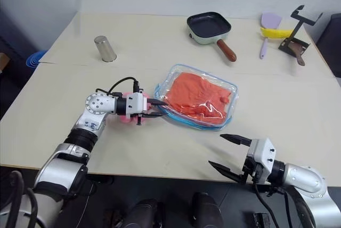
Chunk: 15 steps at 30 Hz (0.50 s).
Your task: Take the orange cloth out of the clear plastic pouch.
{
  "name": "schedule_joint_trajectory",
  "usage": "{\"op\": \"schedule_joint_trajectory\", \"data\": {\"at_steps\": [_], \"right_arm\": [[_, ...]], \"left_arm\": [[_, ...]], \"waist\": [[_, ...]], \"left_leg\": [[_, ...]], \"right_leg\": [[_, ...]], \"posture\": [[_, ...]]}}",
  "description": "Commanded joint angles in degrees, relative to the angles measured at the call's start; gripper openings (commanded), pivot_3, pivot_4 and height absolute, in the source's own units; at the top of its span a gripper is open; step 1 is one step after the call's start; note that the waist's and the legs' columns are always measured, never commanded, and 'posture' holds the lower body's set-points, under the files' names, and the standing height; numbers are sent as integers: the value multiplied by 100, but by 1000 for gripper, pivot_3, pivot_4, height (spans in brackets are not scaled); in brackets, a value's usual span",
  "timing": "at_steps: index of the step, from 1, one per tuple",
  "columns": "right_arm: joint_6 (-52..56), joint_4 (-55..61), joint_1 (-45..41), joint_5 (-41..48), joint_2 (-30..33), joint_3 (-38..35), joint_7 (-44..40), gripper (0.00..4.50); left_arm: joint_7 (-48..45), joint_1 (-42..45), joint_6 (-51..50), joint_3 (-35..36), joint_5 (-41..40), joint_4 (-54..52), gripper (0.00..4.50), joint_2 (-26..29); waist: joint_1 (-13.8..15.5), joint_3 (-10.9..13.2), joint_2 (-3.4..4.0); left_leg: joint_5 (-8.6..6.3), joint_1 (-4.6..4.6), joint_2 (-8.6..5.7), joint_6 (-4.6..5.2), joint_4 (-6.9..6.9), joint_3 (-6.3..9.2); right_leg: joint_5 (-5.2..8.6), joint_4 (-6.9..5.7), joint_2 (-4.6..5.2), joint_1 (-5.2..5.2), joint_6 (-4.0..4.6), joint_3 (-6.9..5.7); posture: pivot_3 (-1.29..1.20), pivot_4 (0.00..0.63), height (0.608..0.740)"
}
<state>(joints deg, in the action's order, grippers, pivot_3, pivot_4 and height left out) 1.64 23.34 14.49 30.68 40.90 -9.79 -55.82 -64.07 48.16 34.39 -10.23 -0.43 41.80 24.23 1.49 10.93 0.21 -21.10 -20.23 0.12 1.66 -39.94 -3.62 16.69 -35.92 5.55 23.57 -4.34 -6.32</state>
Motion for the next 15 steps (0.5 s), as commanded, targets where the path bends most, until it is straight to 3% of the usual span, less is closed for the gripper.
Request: {"op": "schedule_joint_trajectory", "data": {"at_steps": [1,4,13,15], "right_arm": [[-96,261,-2,53,-179,-253,213,4500],[-130,340,13,9,-361,-291,442,4500],[-213,458,185,-256,-535,-300,652,4500],[-250,493,226,-312,-590,-300,713,4500]], "left_arm": [[476,40,473,-119,532,-74,2736,215],[991,210,918,-277,1038,274,3621,273],[1267,731,940,-332,1046,1099,3621,-70],[1178,743,937,-348,1023,1141,3238,-77]], "waist": [[-1,0,0],[6,0,-1],[13,-1,-2],[0,-1,-2]], "left_leg": [[0,0,0,0,0,0],[0,1,-1,0,0,0],[-3,-4,-11,10,0,-2],[-3,-4,-10,10,0,-3]], "right_leg": [[0,0,-1,0,0,2],[0,-1,-1,-1,0,2],[-3,2,-1,0,-5,-4],[-3,1,-2,0,-5,-10]], "posture": [[0,150,740],[0,150,740],[0,150,740],[0,150,740]]}}
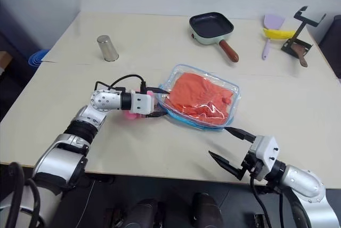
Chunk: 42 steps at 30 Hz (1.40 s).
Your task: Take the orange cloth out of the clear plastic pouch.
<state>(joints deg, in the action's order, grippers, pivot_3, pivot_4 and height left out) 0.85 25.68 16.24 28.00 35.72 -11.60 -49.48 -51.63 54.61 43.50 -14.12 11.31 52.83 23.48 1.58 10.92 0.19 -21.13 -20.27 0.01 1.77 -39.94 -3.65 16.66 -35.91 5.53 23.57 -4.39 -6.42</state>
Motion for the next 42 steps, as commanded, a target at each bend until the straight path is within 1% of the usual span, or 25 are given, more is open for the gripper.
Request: {"op": "schedule_joint_trajectory", "data": {"at_steps": [1,4,6,7,10,11,14,16,18,20,22,24,27,29,32,35,38,42], "right_arm": [[-209,269,60,-86,-116,-118,130,4500],[-314,255,92,-185,-239,-103,245,4500],[-371,234,118,-229,-333,-108,313,4500],[-388,227,128,-241,-370,-116,348,4500],[-399,215,163,-233,-391,-137,350,4500],[-383,221,184,-217,-370,-136,317,4500],[-242,329,217,-133,-215,-64,155,4500],[43,537,101,-142,-56,147,114,4500],[657,799,-183,-38,73,528,188,4500],[1257,871,-637,33,-13,870,477,4500],[1697,741,-1142,-98,-150,1207,726,4500],[1927,552,-1511,-301,-239,1447,880,4500],[2098,34,-2179,-836,-476,1817,1264,4500],[2234,-189,-2510,-1021,-674,1869,1546,4500],[2273,-413,-2791,-1373,-835,1928,1849,4500],[2032,-658,-2986,-1990,-901,2098,2199,4500],[1707,-688,-2997,-2332,-603,2518,1720,4500],[1381,-794,-3075,-2527,-255,2768,1156,4500]], "left_arm": [[-78,97,21,48,-160,53,3039,-4],[-148,78,-20,89,-236,77,2117,-40],[-229,48,-151,179,-419,51,1444,-114],[-305,26,-249,232,-547,20,1176,-159],[-677,-78,-570,326,-898,-151,170,-228],[-942,-139,-817,375,-1104,-261,31,-248],[-1312,-281,-1721,568,-1535,-603,31,-219],[-1537,-444,-2549,664,-1844,-1030,31,-180],[-1612,-727,-3647,729,-2205,-1825,31,-160],[-1511,-1051,-4726,754,-2497,-2756,31,-135],[-1333,-1365,-5632,754,-2715,-3596,31,-91],[-1192,-1592,-6205,735,-2815,-4178,31,-37],[-938,-1895,-6604,731,-2830,-4783,31,11],[-789,-2037,-6779,757,-2862,-5037,31,13],[-674,-2168,-6889,764,-2888,-5248,31,11],[-618,-2211,-6858,754,-2881,-5289,31,6],[-587,-2150,-6708,755,-2826,-5171,31,3],[-560,-2098,-6582,741,-2804,-5053,31,-5]], "waist": [[-17,0,0],[-21,0,0],[-14,0,0],[-13,0,0],[-10,0,0],[-12,0,0],[-15,0,0],[-39,0,0],[-69,0,0],[-88,0,0],[-119,0,0],[-123,0,0],[-106,-1,0],[-79,-1,0],[-64,-1,1],[-59,-1,1],[-52,-1,1],[-50,-1,1]], "left_leg": [[0,1,2,0,0,-2],[0,5,5,-1,0,-8],[0,5,4,-1,-1,-7],[0,4,3,-1,-2,-7],[0,3,1,1,-2,-6],[0,3,0,1,-2,-5],[0,3,1,1,-3,-5],[1,3,2,1,-4,-5],[1,4,8,1,-5,-5],[1,4,12,-1,-8,1],[2,4,14,-3,-9,5],[2,1,12,-3,-11,11],[2,0,7,-3,-12,15],[2,-1,2,-2,-13,14],[2,-3,3,-3,-12,15],[2,-4,2,-3,-12,14],[2,-4,2,-3,-12,11],[2,-4,4,-3,-12,9]], "right_leg": [[0,0,0,1,0,-3],[0,-4,-1,1,0,-9],[0,-5,0,1,0,-9],[0,-4,0,1,0,-9],[0,-3,0,0,-1,-8],[0,-3,0,0,-1,-8],[0,-4,-4,0,-1,-8],[0,-5,-4,0,0,-6],[0,-6,-3,0,0,5],[0,-9,-1,0,0,24],[0,-9,0,0,0,26],[0,-8,5,0,0,26],[0,-7,8,-2,0,24],[0,-8,12,-1,0,26],[0,-7,11,0,0,24],[0,-5,10,0,0,24],[0,-5,7,1,0,25],[0,-5,5,2,0,26]], "posture": [[0,150,740],[0,150,740],[0,150,740],[0,150,740],[0,150,740],[0,150,740],[0,150,740],[0,150,740],[0,150,740],[0,150,740],[0,150,740],[0,150,740],[0,150,740],[0,150,740],[0,150,740],[0,150,740],[0,150,740],[0,150,740]]}}
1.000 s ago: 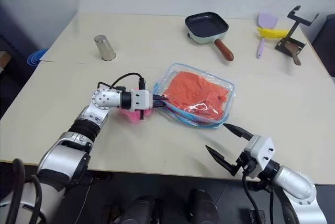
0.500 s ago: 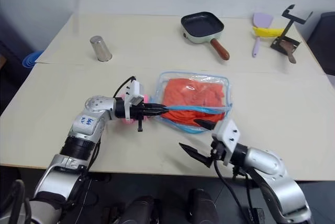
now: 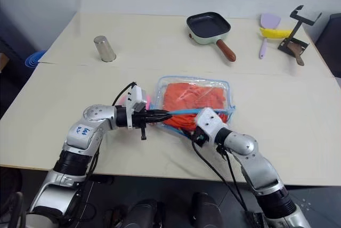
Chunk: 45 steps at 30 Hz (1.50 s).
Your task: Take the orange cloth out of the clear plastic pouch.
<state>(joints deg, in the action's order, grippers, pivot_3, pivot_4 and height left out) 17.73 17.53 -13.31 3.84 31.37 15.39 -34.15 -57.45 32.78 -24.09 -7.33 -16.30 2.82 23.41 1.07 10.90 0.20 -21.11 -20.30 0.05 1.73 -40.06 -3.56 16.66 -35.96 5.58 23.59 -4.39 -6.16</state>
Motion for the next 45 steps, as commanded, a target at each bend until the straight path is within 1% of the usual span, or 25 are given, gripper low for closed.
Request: {"op": "schedule_joint_trajectory", "data": {"at_steps": [1,3,5,9,10,12,13,15,17,20,23,26,30,33,35,38,41,45], "right_arm": [[-359,-47,-167,-172,244,77,-456,4500],[-453,-191,-247,-287,294,68,-516,4500],[-521,-469,-398,-525,253,76,-393,4500],[-474,-828,-693,-724,-154,54,-43,4500],[-332,-739,-678,-495,-328,-13,-84,4500],[-190,-437,-540,162,-576,-147,-433,4500],[-138,-330,-487,367,-634,-189,-577,4500],[-66,-76,-235,744,-544,-371,-857,4500],[-7,7,-87,984,-539,-622,-851,4500],[152,-5,-83,1204,-631,-845,-743,4500],[-13,-322,-289,804,-653,-828,-450,4500],[-302,-590,-462,370,-585,-627,-360,4500],[-641,-740,-550,-68,-301,-199,-750,4500],[-818,-867,-631,-329,-184,-92,-762,4500],[-875,-945,-705,-450,-182,-55,-743,4500],[-652,-1038,-812,-586,-407,-54,-475,4500],[-310,-1029,-835,-335,-819,-191,-266,4500],[2,-734,-679,327,-1099,-410,-533,4500]], "left_arm": [[26,93,203,53,-40,-36,31,-3],[23,109,240,35,-45,-6,31,-10],[11,111,268,11,-49,-2,31,-22],[-58,124,314,-47,-58,5,31,-23],[-63,126,316,-48,-60,0,31,-13],[-63,134,332,-45,-49,5,31,14],[-65,137,339,-44,-45,9,31,23],[-67,154,368,-17,-32,49,31,51],[-57,163,404,-4,-13,84,31,62],[-43,166,442,-11,-9,108,31,63],[-33,109,449,-20,-22,52,31,55],[-28,42,440,-30,-32,-8,31,53],[-23,10,402,-25,-53,-72,31,56],[-11,10,400,-19,-56,-77,31,47],[0,9,400,-18,-56,-82,31,42],[2,14,397,-13,-62,-92,31,47],[11,35,399,-19,-62,-87,31,43],[16,55,402,-11,-55,-82,31,58]], "waist": [[1,0,0],[0,0,0],[0,0,0],[-24,0,-1],[-29,-1,-1],[-37,-1,-1],[-40,-1,-1],[-41,0,-1],[-4,-1,-1],[0,-1,-1],[-17,-1,-1],[-58,0,-1],[-100,0,-1],[-100,0,-1],[-106,0,-1],[-109,0,-1],[-115,0,-1],[-117,0,-1]], "left_leg": [[0,0,0,0,-1,0],[0,0,0,0,-1,-1],[0,0,1,0,-1,0],[1,1,1,-1,-2,-1],[1,1,3,-2,-2,1],[2,0,4,-3,0,1],[2,0,4,-3,0,2],[2,-2,3,-3,1,2],[2,-1,2,-3,0,6],[2,-1,-4,-1,-2,3],[2,-1,0,-2,0,5],[2,0,0,-2,0,1],[2,-1,0,-3,2,3],[2,-1,-1,-2,1,3],[2,-1,0,-3,1,3],[2,-1,0,-3,2,3],[3,-1,4,-4,1,4],[3,-1,4,-5,1,4]], "right_leg": [[0,0,0,0,0,0],[0,0,1,-1,0,0],[0,-1,1,0,0,-1],[0,-1,1,-1,0,-1],[0,-1,0,-1,0,-2],[0,-2,0,0,0,-3],[0,-1,-1,0,0,-3],[0,0,0,0,0,-3],[0,2,1,-2,0,-5],[-1,2,6,-3,-1,-2],[-1,0,3,-1,-1,-3],[-1,-1,3,0,-1,-1],[0,-1,2,1,-1,-3],[0,0,4,0,-1,-3],[0,0,4,0,-1,-2],[0,0,4,0,-1,-2],[0,-1,3,1,-1,-3],[-1,-1,2,1,-1,-3]], "posture": [[0,150,740],[0,150,740],[0,150,740],[0,150,740],[0,150,740],[0,150,740],[0,150,740],[0,150,740],[0,150,740],[0,150,740],[0,150,740],[0,150,740],[0,150,740],[0,150,740],[0,150,740],[0,150,740],[0,150,740],[0,150,740]]}}
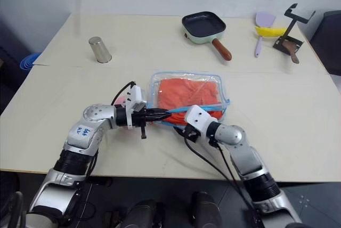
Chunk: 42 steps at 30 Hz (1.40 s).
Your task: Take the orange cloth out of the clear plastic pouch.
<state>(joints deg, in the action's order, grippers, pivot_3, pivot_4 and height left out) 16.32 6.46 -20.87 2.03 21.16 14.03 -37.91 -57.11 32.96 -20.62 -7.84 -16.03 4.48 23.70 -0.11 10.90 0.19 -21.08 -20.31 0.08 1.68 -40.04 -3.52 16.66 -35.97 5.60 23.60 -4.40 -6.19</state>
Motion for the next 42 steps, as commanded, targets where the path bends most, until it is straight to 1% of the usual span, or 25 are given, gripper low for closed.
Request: {"op": "schedule_joint_trajectory", "data": {"at_steps": [1,3,5,12,15,19,22,25,30,32,37,39,42], "right_arm": [[214,472,144,689,-49,-290,-330,4500],[206,597,271,1009,15,-387,-593,4500],[237,554,291,1149,-13,-576,-504,4500],[129,206,82,753,-110,-704,123,4500],[-69,151,98,436,-21,-500,204,4500],[-491,93,134,-9,240,-160,29,4500],[-682,10,101,-178,374,-42,-63,4500],[-861,-51,73,-148,438,13,-290,4500],[-1027,-279,-67,-582,638,253,-410,4500],[-1061,-423,-173,-733,600,338,-325,4500],[-793,-649,-466,-908,247,324,64,4500],[-579,-658,-499,-903,133,297,127,4500],[-288,-683,-548,-960,149,381,35,4500]], "left_arm": [[-19,39,60,43,-77,-243,31,34],[-15,40,69,47,-69,-236,31,41],[-8,40,72,49,-69,-237,31,42],[-1,-20,52,33,-78,-298,31,36],[1,-57,37,29,-84,-337,31,34],[-7,-62,32,39,-84,-342,31,45],[-15,-36,44,52,-79,-312,31,55],[-17,-24,53,54,-73,-302,31,60],[-31,-18,53,55,-72,-294,31,75],[-36,-20,44,57,-77,-300,31,83],[-31,-9,40,50,-90,-297,31,95],[-16,-11,31,52,-98,-307,31,94],[-1,-34,21,53,-104,-332,31,95]], "waist": [[9,0,0],[21,0,0],[16,0,0],[-2,0,0],[0,0,0],[0,0,0],[3,0,0],[3,0,0],[2,0,0],[1,0,0],[-19,0,0],[-18,0,0],[-12,0,0]], "left_leg": [[0,0,0,0,0,0],[0,-1,-3,0,0,5],[0,-1,-5,1,0,5],[0,-1,-2,0,2,3],[-1,-1,-2,0,2,2],[-1,-1,-3,0,2,1],[-1,-1,-3,0,2,1],[0,-1,-4,0,2,1],[0,-1,-3,0,1,1],[0,-1,-2,0,1,1],[1,3,3,-2,1,-1],[1,4,3,-3,1,-1],[1,3,2,-3,0,-1]], "right_leg": [[0,0,1,0,0,0],[0,1,3,-2,0,-2],[0,3,4,-2,0,-2],[0,1,2,1,0,-1],[0,1,2,1,0,-1],[0,1,2,1,0,0],[0,2,3,0,0,0],[0,3,3,0,0,0],[0,2,3,0,0,0],[0,2,2,0,0,0],[0,-1,0,-1,0,1],[0,-1,0,-1,0,2],[0,-1,2,-1,0,2]], "posture": [[0,150,740],[0,150,740],[0,150,740],[0,150,740],[0,150,740],[0,150,740],[0,150,740],[0,150,740],[0,150,740],[0,150,740],[0,150,740],[0,150,740],[0,150,740]]}}
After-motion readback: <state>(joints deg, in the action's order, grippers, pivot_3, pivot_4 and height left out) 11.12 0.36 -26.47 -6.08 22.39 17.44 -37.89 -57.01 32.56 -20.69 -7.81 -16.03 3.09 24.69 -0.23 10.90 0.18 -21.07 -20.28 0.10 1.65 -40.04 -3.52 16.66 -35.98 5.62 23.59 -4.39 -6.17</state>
